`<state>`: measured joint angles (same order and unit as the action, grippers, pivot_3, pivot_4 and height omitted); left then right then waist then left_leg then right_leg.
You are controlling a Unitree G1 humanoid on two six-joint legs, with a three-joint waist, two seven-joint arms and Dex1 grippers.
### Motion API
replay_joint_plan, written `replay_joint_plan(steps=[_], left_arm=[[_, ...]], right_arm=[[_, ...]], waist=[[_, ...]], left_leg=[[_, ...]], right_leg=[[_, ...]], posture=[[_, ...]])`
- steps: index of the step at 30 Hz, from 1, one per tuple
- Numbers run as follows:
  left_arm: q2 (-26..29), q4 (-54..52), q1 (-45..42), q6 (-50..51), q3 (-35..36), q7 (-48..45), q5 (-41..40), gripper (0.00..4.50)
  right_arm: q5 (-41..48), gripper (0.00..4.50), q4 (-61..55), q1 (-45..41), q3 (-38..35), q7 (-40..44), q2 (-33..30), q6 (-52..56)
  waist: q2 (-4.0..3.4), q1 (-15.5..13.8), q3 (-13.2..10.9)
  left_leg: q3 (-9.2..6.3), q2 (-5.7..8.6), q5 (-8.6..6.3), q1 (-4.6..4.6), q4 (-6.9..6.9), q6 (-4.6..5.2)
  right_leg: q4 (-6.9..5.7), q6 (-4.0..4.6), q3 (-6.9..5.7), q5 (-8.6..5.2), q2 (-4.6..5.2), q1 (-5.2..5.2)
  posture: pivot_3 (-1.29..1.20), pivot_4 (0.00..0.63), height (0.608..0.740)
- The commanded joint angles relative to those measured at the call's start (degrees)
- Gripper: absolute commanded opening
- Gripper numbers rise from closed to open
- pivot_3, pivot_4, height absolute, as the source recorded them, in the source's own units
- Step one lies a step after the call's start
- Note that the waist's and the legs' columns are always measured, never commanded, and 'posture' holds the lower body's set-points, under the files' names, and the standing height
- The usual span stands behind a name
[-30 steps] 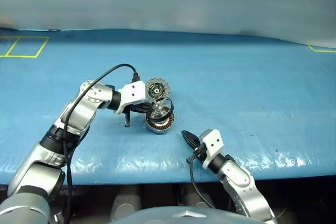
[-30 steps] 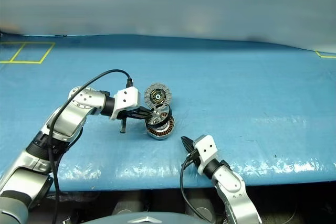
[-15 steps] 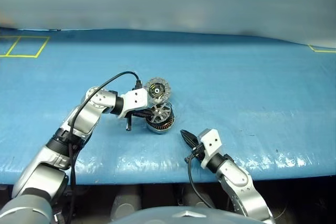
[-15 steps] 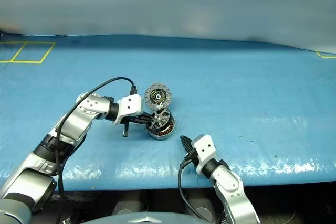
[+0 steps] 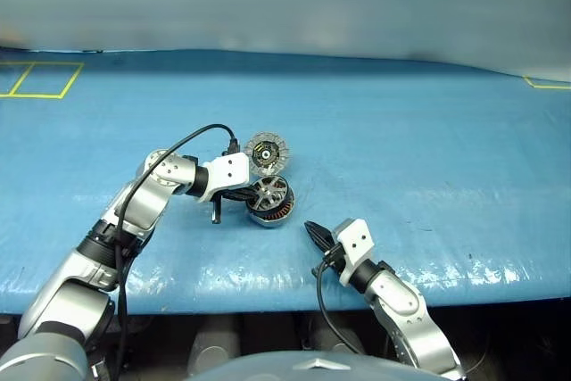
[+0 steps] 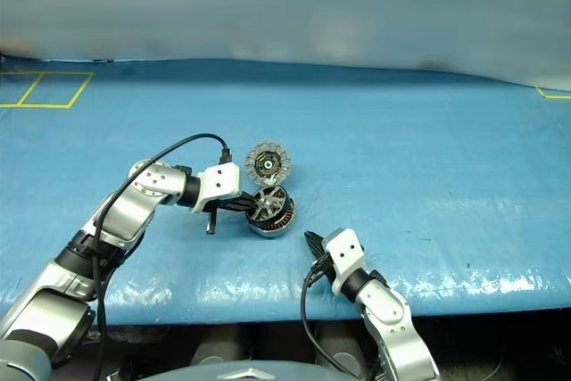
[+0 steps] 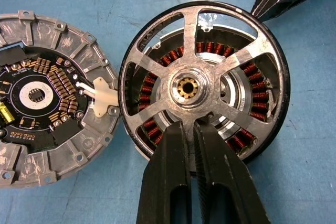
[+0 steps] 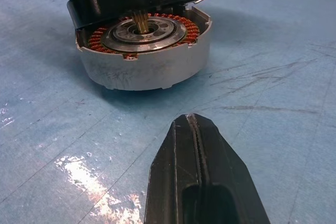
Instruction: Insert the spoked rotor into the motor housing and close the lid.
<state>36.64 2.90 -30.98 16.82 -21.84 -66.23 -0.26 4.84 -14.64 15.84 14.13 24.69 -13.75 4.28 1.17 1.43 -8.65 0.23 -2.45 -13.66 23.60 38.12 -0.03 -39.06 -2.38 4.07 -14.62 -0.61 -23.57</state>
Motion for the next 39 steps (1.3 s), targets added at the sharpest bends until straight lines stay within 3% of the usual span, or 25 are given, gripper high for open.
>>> replay_joint_plan(steps=[1, 5, 11, 13, 15, 22, 25, 31, 39], left_arm=[[0.04, -1.00, -0.94, -0.28, 0.20, -0.64, 0.16, 0.04], [-0.41, -1.71, -1.50, -0.09, 0.56, -1.77, -0.83, 1.11], [-0.47, -4.27, -2.29, 2.72, 5.28, -1.84, -5.62, 3.09], [0.06, -6.50, -1.77, 4.76, 7.24, -2.15, -8.32, 2.90], [0.50, -9.18, -0.55, 7.21, 9.45, -2.30, -11.51, 2.42], [-0.99, -18.37, 10.10, 14.86, 16.13, 5.83, -17.45, 0.02], [-4.75, -22.03, 17.17, 14.95, 19.71, 12.95, -19.11, 0.02], [-13.84, -29.30, 33.43, 4.50, 24.09, 25.33, -17.16, 0.02], [-19.48, -28.62, 46.63, -9.89, 19.66, 32.17, -11.19, 0.02]], right_arm=[[-0.12, 0.00, -0.95, -0.62, -0.22, -0.20, -0.06, -0.26], [-0.21, 0.00, -0.84, -0.63, -0.25, -0.31, -0.15, -0.31], [-0.07, 0.00, -1.74, -0.10, -0.51, -0.41, -0.41, -0.10], [0.05, 0.00, -2.41, 0.05, -0.83, -0.51, -0.58, -0.02], [0.49, 0.00, -3.31, -0.04, -1.79, -1.02, -0.56, 0.28], [3.11, 0.00, -7.85, -2.54, -5.49, -1.75, -1.14, 5.69], [3.85, 0.00, -11.42, -4.94, -5.17, -1.76, -1.60, 11.15], [4.80, 0.00, -18.40, -12.46, -1.27, -3.21, -0.78, 27.68], [2.24, 0.00, -16.96, -22.34, 4.40, -6.23, 1.71, 37.42]], waist=[[0.00, 0.00, 0.00], [0.00, -0.06, 0.00], [0.00, -0.08, 0.00], [0.00, -0.04, 0.00], [0.00, 0.02, 0.00], [-0.04, 0.18, 0.01], [-0.04, 0.08, 0.02], [-0.02, -0.09, 0.04], [-0.04, -0.24, 0.08]], left_leg=[[0.00, 0.00, 0.00, 0.00, 0.00, 0.00], [0.00, 0.00, 0.00, 0.00, 0.00, 0.00], [-0.01, 0.01, 0.00, 0.01, 0.01, 0.00], [-0.01, 0.01, 0.00, 0.01, 0.00, 0.00], [0.00, 0.00, 0.00, 0.02, -0.01, 0.00], [-0.01, -0.03, 0.00, -0.03, -0.01, 0.00], [-0.02, -0.10, 0.00, -0.02, 0.00, 0.00], [-0.05, -0.15, 0.00, -0.07, -0.03, 0.00], [0.04, -0.13, 0.03, -0.07, 0.00, 0.06]], right_leg=[[0.00, 0.00, 0.00, 0.00, 0.00, 0.00], [0.00, -0.01, 0.00, 0.00, 0.00, 0.00], [0.00, -0.01, -0.01, 0.00, 0.01, 0.00], [0.00, -0.01, -0.01, 0.00, 0.01, 0.00], [0.00, -0.01, 0.00, 0.01, 0.02, 0.00], [-0.01, -0.01, 0.02, 0.01, 0.03, 0.02], [-0.02, -0.02, 0.02, 0.01, 0.06, 0.02], [-0.02, -0.03, 0.12, 0.07, 0.13, 0.02], [0.05, 0.02, 0.16, 0.02, 0.25, 0.05]], posture=[[0.00, 0.150, 0.740], [0.00, 0.150, 0.740], [0.00, 0.150, 0.740], [0.00, 0.150, 0.740], [0.00, 0.150, 0.740], [0.00, 0.150, 0.740], [0.00, 0.150, 0.740], [0.00, 0.150, 0.740], [0.00, 0.150, 0.740]])
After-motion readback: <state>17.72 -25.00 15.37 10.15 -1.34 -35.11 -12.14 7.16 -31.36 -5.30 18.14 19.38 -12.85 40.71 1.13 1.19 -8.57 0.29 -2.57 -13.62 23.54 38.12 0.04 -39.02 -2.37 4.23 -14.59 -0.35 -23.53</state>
